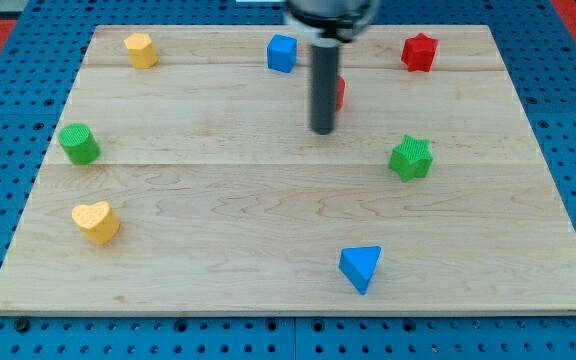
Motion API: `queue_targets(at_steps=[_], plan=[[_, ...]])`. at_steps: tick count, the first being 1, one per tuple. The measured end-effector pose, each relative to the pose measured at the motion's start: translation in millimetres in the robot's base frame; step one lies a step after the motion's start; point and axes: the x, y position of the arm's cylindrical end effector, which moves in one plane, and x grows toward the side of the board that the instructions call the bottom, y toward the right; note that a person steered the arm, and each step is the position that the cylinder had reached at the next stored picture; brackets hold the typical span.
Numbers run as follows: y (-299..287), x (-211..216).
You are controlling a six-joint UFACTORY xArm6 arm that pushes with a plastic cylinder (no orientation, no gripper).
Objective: Move the red circle horizontally to the blue triangle
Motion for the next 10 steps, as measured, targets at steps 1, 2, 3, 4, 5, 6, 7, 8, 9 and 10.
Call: queue_targets(at_steps=[1, 2, 3, 4, 5, 6, 7, 8, 9, 10], plan=[[64, -43], [48, -67], [-24, -67], [-89, -68], [-96, -54], [-106, -13], [-121, -6], [-130, -52], [-187, -37], [-160, 1]])
